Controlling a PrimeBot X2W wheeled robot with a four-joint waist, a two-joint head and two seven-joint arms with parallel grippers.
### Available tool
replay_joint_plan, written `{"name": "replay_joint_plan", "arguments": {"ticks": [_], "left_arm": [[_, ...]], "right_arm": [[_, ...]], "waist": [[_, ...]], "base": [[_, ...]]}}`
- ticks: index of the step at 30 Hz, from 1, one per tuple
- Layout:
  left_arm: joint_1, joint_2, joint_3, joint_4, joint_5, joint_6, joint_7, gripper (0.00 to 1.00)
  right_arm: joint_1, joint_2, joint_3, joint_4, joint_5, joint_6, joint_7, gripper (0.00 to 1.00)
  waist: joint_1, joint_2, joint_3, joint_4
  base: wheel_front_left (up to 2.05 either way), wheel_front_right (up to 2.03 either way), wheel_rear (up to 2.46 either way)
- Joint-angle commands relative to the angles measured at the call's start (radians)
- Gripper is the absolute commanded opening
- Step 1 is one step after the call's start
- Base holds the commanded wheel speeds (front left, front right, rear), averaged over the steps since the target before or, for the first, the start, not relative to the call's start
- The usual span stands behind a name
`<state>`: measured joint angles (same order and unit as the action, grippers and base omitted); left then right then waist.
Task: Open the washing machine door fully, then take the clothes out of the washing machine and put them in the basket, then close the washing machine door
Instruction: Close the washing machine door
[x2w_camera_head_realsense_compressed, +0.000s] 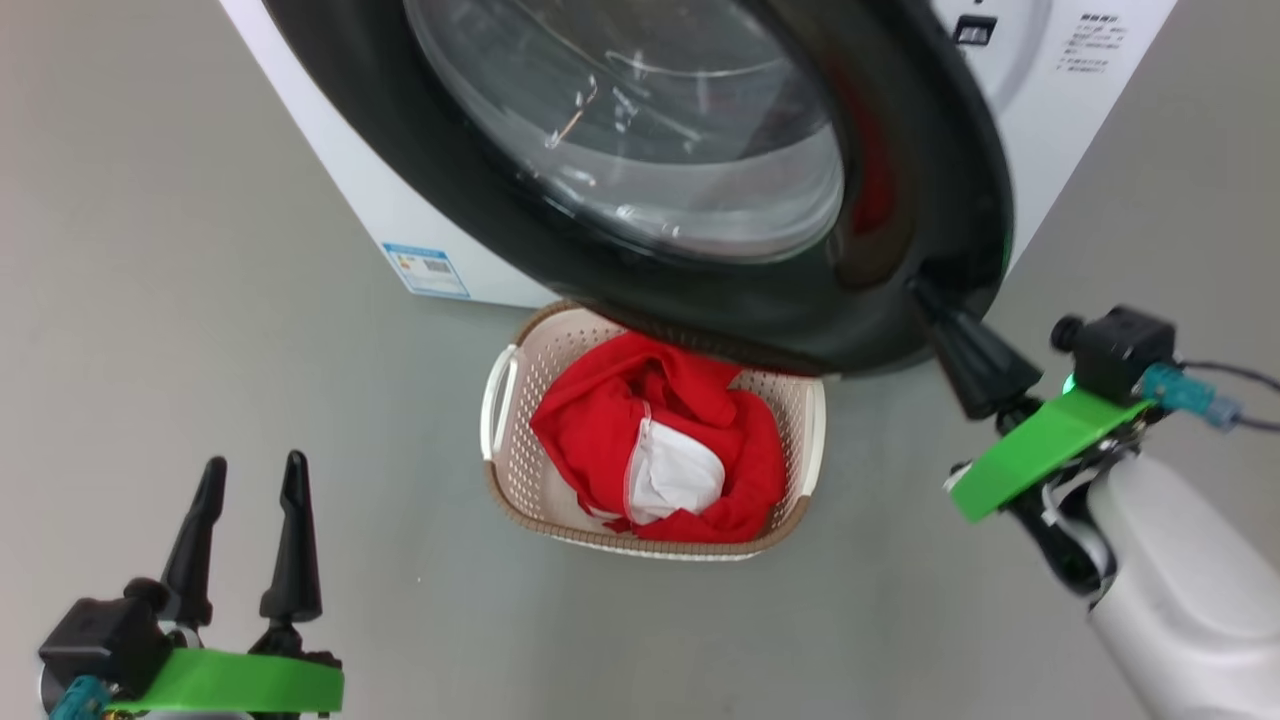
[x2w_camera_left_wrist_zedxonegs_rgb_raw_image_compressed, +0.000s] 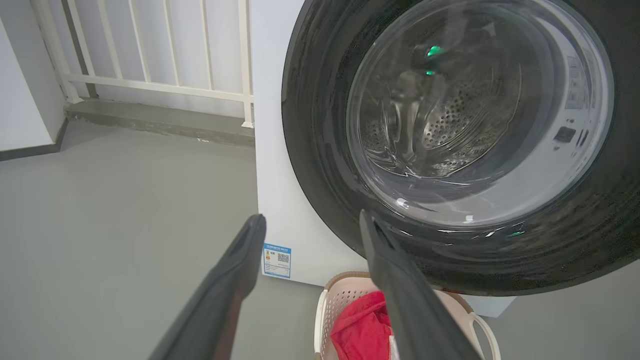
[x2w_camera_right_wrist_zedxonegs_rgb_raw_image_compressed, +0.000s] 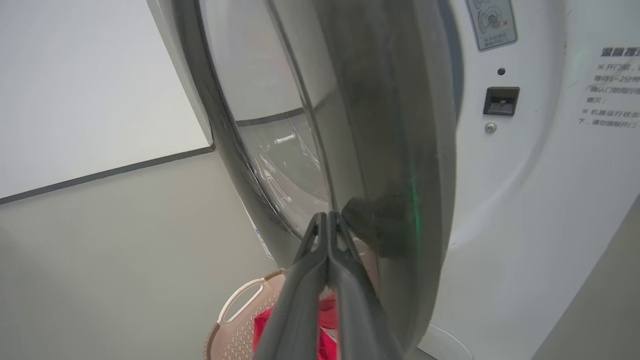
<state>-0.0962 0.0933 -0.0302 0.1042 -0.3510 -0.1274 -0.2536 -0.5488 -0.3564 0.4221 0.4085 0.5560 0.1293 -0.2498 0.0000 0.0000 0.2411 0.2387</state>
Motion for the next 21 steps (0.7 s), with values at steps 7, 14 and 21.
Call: {"name": "replay_joint_plan", "arguments": {"ticks": [7, 14, 21], "left_arm": [[-0.054, 0.018, 0.019, -0.029, 0.01, -0.003, -0.008, 1.0], [-0.084, 0.028, 0.009, -0.038, 0.007, -0.003, -0.008, 1.0], [-0.106, 0.03, -0.004, -0.039, 0.006, -0.003, -0.008, 1.0]], "right_arm": [[-0.099, -0.055, -0.006, 0.029, 0.031, 0.001, -0.012, 0.0], [-0.222, -0.095, 0.007, 0.082, 0.052, 0.001, -0.012, 0.0], [-0.345, -0.138, 0.01, 0.132, 0.069, 0.001, -0.012, 0.0]], "waist": [[0.0, 0.0, 0.074, 0.027], [0.0, 0.0, 0.138, 0.051], [0.0, 0.0, 0.173, 0.075]], "base": [[0.0, 0.0, 0.0], [0.0, 0.0, 0.0], [0.0, 0.0, 0.0]]}}
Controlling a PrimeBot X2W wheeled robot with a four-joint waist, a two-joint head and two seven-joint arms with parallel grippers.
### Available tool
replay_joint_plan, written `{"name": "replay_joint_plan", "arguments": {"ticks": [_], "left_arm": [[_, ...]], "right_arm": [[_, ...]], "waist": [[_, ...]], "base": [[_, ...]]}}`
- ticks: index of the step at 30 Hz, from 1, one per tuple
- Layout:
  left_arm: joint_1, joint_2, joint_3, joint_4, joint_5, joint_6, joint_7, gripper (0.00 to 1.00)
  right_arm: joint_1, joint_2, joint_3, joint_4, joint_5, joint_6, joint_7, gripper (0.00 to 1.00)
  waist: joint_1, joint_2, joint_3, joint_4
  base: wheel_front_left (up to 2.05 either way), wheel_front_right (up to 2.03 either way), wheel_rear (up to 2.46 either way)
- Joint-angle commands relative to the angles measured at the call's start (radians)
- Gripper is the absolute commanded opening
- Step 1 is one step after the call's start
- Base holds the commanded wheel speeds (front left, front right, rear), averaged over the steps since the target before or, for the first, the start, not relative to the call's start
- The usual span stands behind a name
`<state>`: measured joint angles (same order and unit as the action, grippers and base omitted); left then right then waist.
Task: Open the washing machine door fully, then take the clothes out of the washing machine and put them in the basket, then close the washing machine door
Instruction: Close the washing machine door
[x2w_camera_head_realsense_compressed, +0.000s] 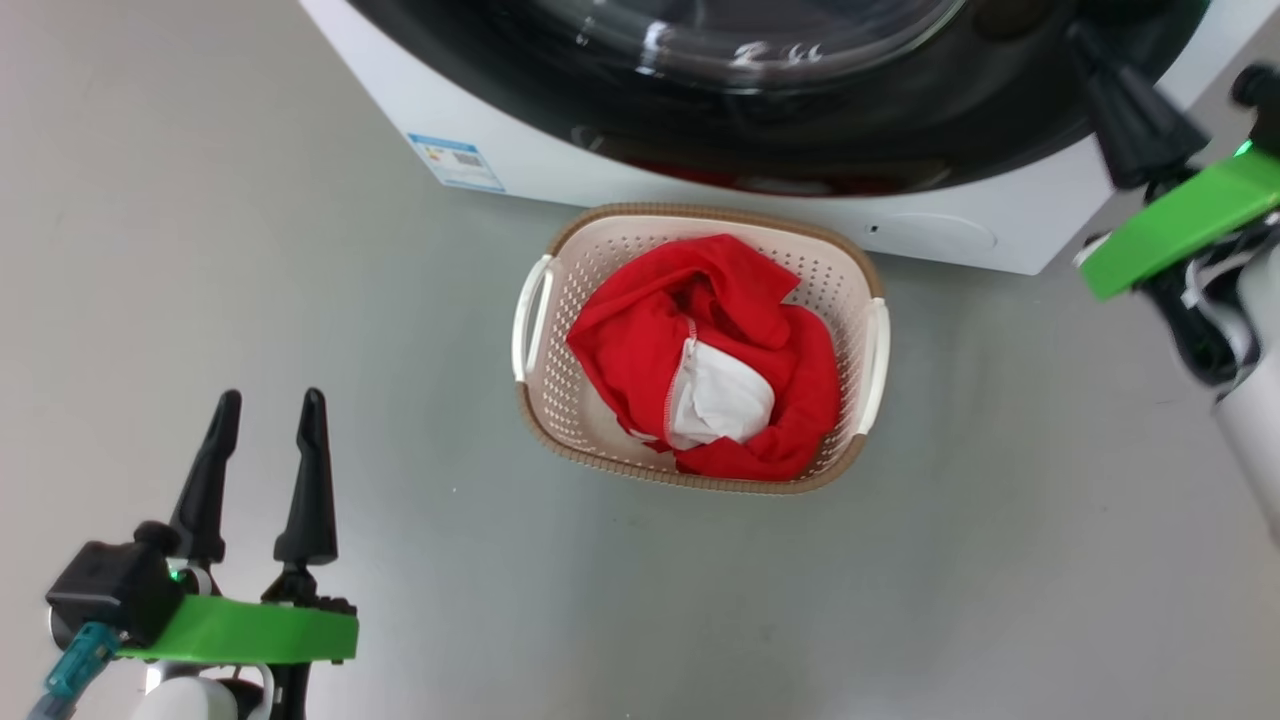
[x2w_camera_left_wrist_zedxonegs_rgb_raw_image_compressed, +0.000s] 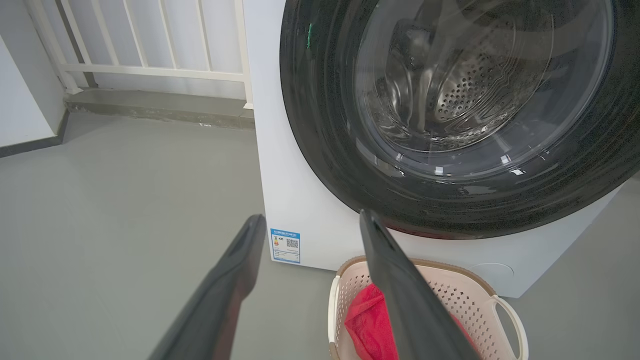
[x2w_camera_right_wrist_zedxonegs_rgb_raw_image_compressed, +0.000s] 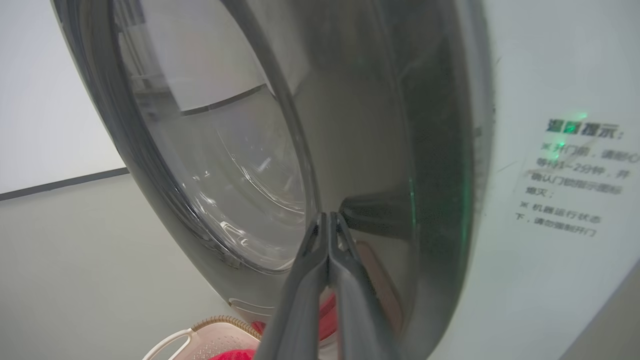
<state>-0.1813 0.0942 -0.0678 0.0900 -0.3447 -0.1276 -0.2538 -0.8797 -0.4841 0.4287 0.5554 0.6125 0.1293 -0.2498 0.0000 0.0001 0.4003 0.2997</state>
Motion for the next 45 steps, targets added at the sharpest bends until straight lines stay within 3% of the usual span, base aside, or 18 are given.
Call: {"name": "replay_joint_plan", "arguments": {"ticks": [1, 10, 25, 26, 27, 28, 29, 30, 31, 45], "left_arm": [[-0.022, 0.029, 0.033, -0.023, -0.001, -0.003, -0.008, 1.0], [-0.017, 0.028, 0.031, -0.014, -0.003, -0.003, -0.008, 1.0], [-0.015, 0.03, 0.039, -0.005, -0.002, -0.003, -0.008, 1.0], [-0.013, 0.031, 0.039, -0.003, -0.001, -0.003, -0.008, 1.0], [-0.011, 0.032, 0.04, -0.002, -0.001, -0.003, -0.008, 1.0], [-0.011, 0.032, 0.04, -0.002, -0.001, -0.003, -0.008, 1.0], [-0.009, 0.034, 0.041, -0.001, -0.001, -0.003, -0.008, 1.0], [-0.007, 0.035, 0.042, 0.0, 0.0, -0.003, -0.008, 1.0], [-0.005, 0.037, 0.043, 0.001, 0.0, -0.003, -0.008, 1.0], [0.031, 0.053, 0.057, 0.006, 0.011, -0.003, -0.008, 1.0]], "right_arm": [[-0.028, -0.016, 0.002, -0.008, 0.011, 0.001, -0.012, 0.0], [-0.092, -0.011, -0.106, 0.069, -0.056, 0.001, -0.012, 0.0], [-0.042, 0.024, -0.095, 0.071, -0.072, 0.001, -0.012, 0.0], [-0.028, 0.032, -0.093, 0.064, -0.073, 0.001, -0.012, 0.16], [-0.019, 0.037, -0.092, 0.06, -0.074, 0.001, -0.012, 0.24], [-0.019, 0.037, -0.092, 0.06, -0.074, 0.001, -0.012, 0.24], [-0.01, 0.043, -0.091, 0.056, -0.074, 0.001, -0.012, 0.37], [0.001, 0.049, -0.091, 0.051, -0.074, 0.001, -0.012, 0.86], [0.012, 0.055, -0.09, 0.046, -0.074, 0.001, -0.012, 1.0], [0.199, 0.11, -0.093, -0.092, -0.069, 0.001, -0.012, 1.0]], "waist": [[0.0, -0.0001, 0.015, 0.015], [0.0, -0.0001, 0.001, 0.022], [0.0, -0.0001, -0.035, -0.001], [0.0, -0.0001, -0.049, -0.008], [0.0, -0.0001, -0.057, -0.013], [0.0, -0.0001, -0.057, -0.013], [0.0, -0.0001, -0.065, -0.018], [0.0, -0.0001, -0.074, -0.023], [0.0, -0.0001, -0.084, -0.029], [0.0, -0.0001, -0.209, -0.144]], "base": [[0.0, 0.0, 0.0], [0.0, 0.0, 0.0], [0.0, 0.0, 0.0], [0.0, 0.0, 0.0], [0.0, 0.0, 0.0], [0.0, 0.0, 0.0], [0.0, 0.0, 0.0], [0.0, 0.0, 0.0], [0.0, 0.0, 0.0], [0.0, 0.0, 0.0]]}}
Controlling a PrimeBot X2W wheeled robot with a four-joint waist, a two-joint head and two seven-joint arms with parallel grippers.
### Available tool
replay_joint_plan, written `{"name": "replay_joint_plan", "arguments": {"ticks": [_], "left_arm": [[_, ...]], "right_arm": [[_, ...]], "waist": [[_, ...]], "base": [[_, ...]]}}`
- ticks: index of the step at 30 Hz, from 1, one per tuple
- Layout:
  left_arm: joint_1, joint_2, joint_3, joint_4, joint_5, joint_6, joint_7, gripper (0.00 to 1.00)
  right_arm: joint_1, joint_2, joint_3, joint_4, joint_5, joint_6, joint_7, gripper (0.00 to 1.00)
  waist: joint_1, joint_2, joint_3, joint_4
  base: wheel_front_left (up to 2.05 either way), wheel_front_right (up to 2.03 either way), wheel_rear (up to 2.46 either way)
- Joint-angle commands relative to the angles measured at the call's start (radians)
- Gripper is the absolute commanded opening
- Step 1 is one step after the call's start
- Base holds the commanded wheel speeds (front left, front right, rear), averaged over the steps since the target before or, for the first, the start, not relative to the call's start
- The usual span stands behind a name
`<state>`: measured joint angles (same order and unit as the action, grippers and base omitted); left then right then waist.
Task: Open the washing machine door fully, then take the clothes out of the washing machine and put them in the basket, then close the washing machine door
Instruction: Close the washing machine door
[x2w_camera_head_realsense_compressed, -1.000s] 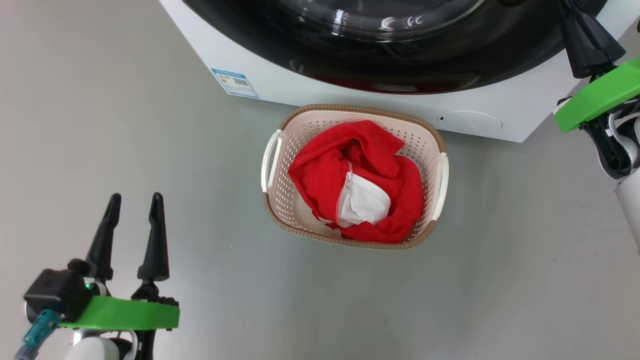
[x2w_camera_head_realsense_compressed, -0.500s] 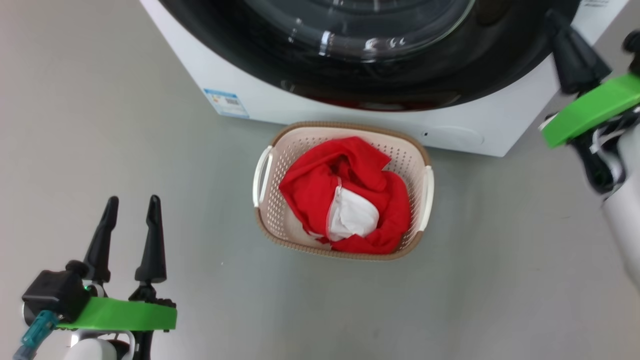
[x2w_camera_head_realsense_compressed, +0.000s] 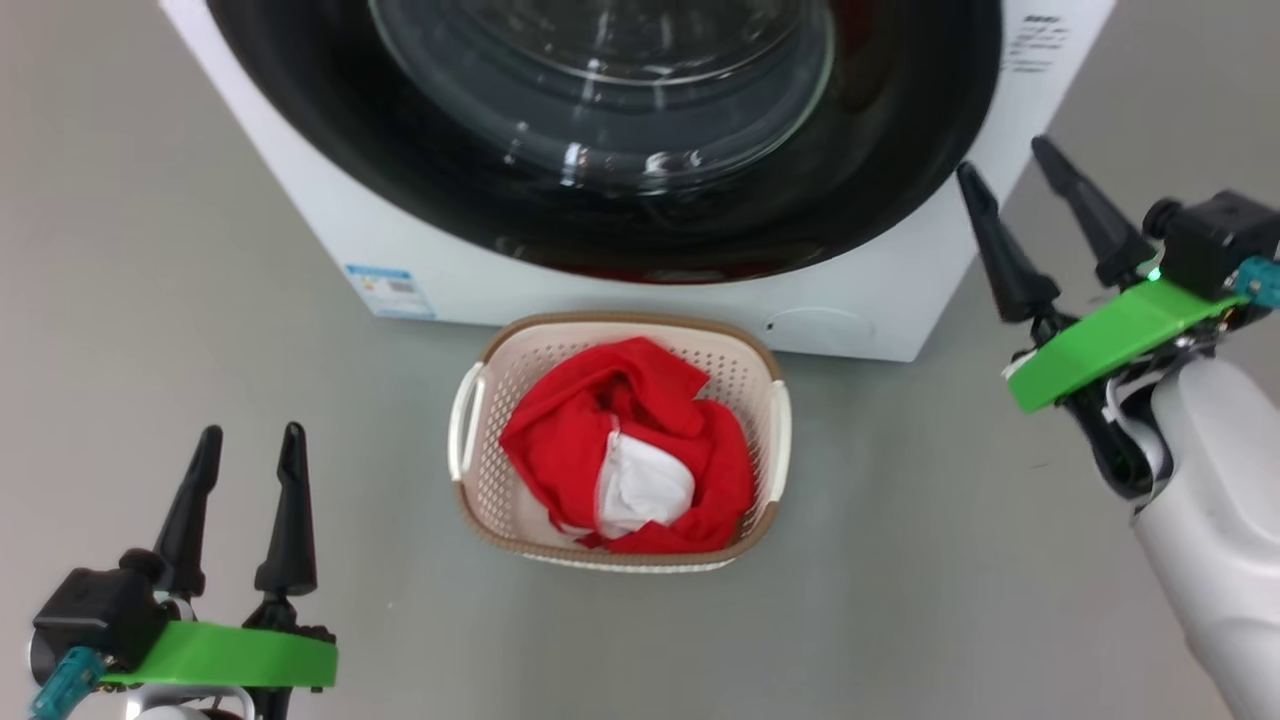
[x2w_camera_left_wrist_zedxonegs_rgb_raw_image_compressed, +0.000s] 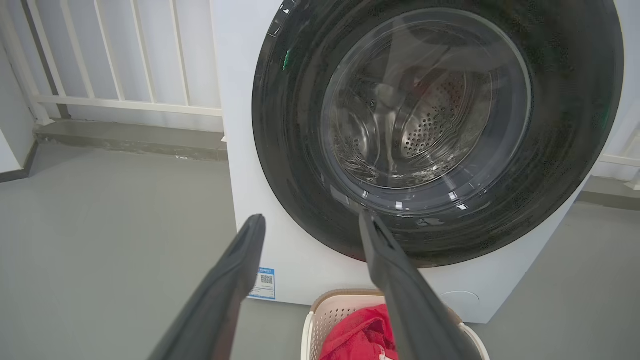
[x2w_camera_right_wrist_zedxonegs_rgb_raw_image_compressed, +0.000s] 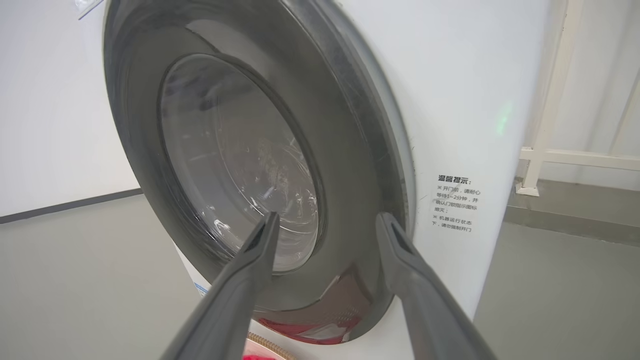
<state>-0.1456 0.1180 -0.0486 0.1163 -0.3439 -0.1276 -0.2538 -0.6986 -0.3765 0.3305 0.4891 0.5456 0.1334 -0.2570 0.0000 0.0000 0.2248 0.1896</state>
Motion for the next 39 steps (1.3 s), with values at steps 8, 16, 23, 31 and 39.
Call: {"name": "replay_joint_plan", "arguments": {"ticks": [8, 16, 23, 31, 39], "left_arm": [[0.022, 0.034, 0.046, -0.025, 0.008, -0.003, -0.008, 1.0], [0.044, 0.034, 0.037, -0.032, -0.031, -0.003, -0.002, 1.0], [0.071, 0.042, 0.029, -0.047, -0.046, -0.003, 0.014, 1.0], [0.092, 0.056, 0.019, -0.071, -0.043, -0.001, 0.014, 1.0], [0.105, 0.067, 0.012, -0.08, -0.035, 0.008, 0.019, 1.0]], "right_arm": [[0.118, 0.04, -0.017, -0.104, -0.006, -0.003, -0.005, 1.0], [0.231, 0.069, -0.044, -0.158, -0.022, -0.003, -0.005, 1.0], [0.321, 0.097, -0.079, -0.192, -0.037, -0.003, -0.005, 1.0], [0.387, 0.111, -0.107, -0.223, -0.047, -0.003, -0.005, 1.0], [0.439, 0.125, -0.124, -0.246, -0.057, -0.003, -0.005, 1.0]], "waist": [[0.0, 0.0, -0.091, -0.099], [0.0, 0.0, -0.132, -0.148], [0.0, 0.0, -0.148, -0.182], [0.0, 0.0, -0.154, -0.204], [0.0, 0.0, -0.159, -0.21]], "base": [[0.0, 0.0, 0.0], [0.0, 0.0, 0.0], [0.0, 0.0, 0.0], [0.0, 0.0, 0.0], [0.0, 0.0, 0.0]]}}
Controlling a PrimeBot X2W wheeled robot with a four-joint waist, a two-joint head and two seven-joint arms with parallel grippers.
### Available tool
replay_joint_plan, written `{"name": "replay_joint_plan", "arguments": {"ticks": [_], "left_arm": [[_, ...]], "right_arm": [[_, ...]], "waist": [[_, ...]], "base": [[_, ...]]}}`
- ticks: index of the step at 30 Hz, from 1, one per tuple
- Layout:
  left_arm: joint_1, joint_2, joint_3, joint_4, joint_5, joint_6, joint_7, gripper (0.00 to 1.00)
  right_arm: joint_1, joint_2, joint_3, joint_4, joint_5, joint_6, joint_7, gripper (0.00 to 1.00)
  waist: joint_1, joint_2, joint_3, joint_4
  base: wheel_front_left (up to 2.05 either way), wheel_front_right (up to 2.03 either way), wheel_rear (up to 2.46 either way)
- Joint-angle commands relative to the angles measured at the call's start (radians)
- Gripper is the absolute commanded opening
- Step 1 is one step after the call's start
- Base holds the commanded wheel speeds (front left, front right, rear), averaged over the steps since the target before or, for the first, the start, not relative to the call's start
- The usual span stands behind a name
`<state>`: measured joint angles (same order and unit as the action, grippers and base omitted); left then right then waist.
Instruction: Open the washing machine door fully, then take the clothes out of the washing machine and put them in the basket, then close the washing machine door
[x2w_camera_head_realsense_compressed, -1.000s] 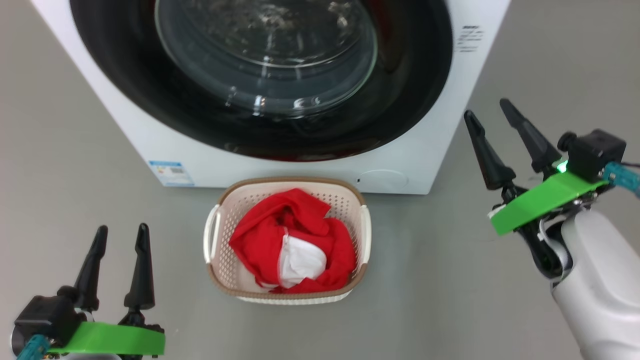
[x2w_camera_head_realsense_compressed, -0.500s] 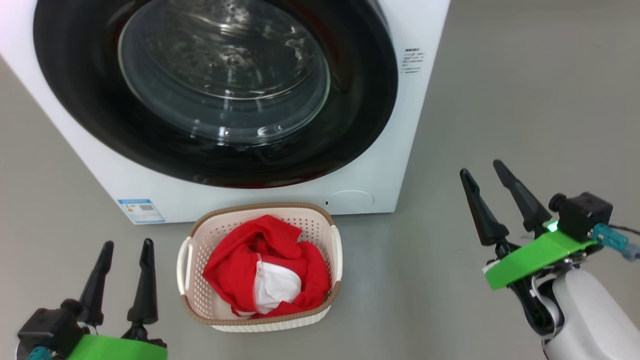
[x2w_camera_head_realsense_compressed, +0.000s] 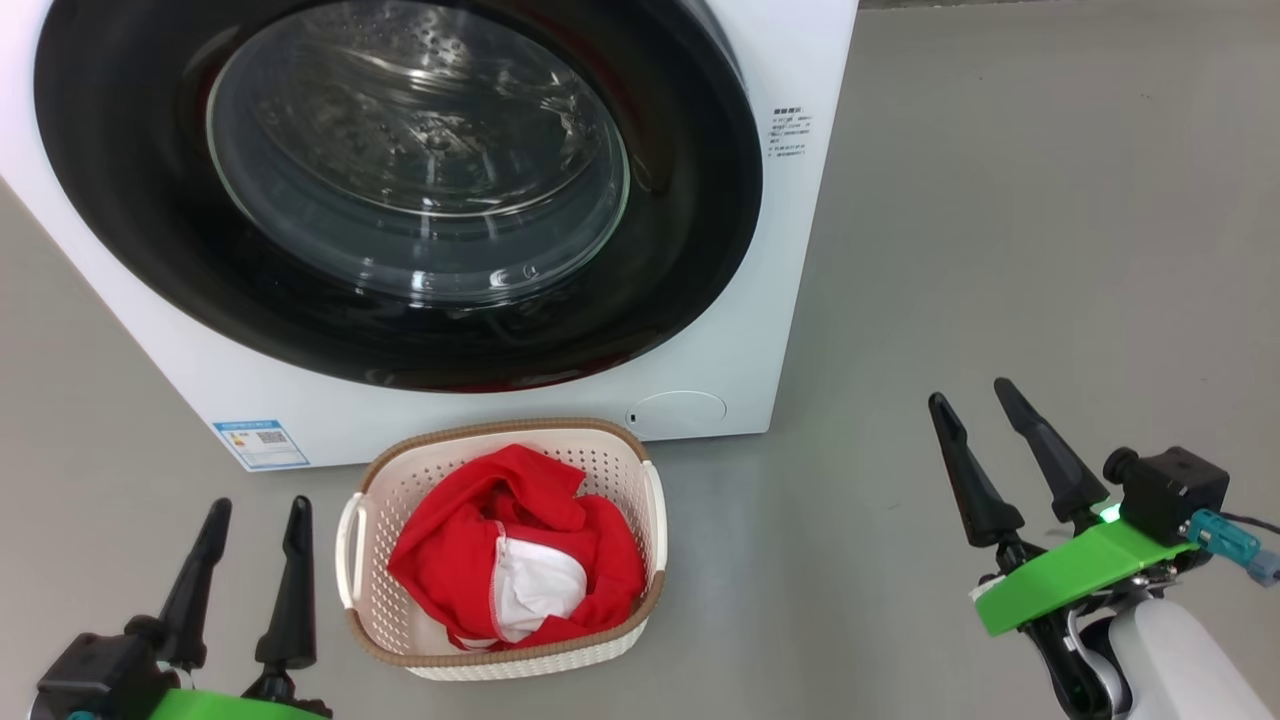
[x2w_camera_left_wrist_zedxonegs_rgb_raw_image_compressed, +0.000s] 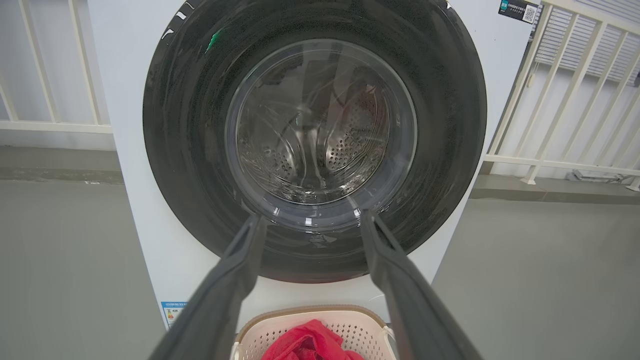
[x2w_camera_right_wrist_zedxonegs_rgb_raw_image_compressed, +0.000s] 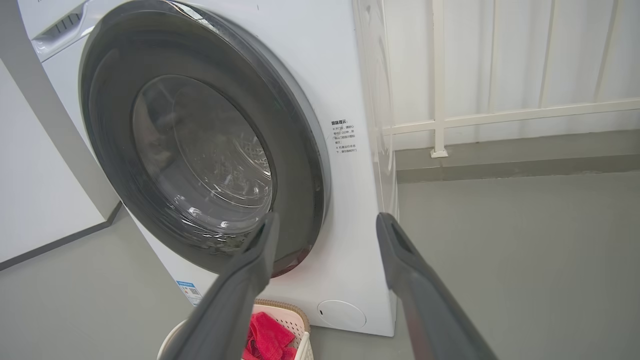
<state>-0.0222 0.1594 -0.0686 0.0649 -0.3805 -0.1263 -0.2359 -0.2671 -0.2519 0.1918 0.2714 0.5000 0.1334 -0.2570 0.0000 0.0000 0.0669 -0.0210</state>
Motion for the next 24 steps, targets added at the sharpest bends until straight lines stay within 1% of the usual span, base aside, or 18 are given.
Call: {"name": "replay_joint_plan", "arguments": {"ticks": [1, 7, 24], "left_arm": [[-0.017, 0.026, 0.03, -0.029, 0.002, 0.007, 0.002, 1.0], [-0.009, 0.031, 0.025, -0.033, 0.005, 0.013, 0.004, 1.0], [-0.001, 0.041, 0.02, -0.034, -0.003, 0.026, 0.003, 1.0]], "right_arm": [[0.013, 0.003, 0.012, -0.03, -0.011, -0.003, -0.005, 1.0], [0.036, 0.013, 0.002, -0.037, -0.016, -0.003, -0.005, 1.0], [0.046, 0.017, -0.007, -0.034, -0.032, -0.003, -0.005, 1.0]], "waist": [[0.0, 0.0, -0.001, 0.001], [0.0, 0.0, -0.006, 0.002], [0.0, 0.0, -0.017, 0.003]], "base": [[0.0, 0.0, 0.0], [0.0, 0.0, 0.0], [0.0, 0.0, 0.0]]}}
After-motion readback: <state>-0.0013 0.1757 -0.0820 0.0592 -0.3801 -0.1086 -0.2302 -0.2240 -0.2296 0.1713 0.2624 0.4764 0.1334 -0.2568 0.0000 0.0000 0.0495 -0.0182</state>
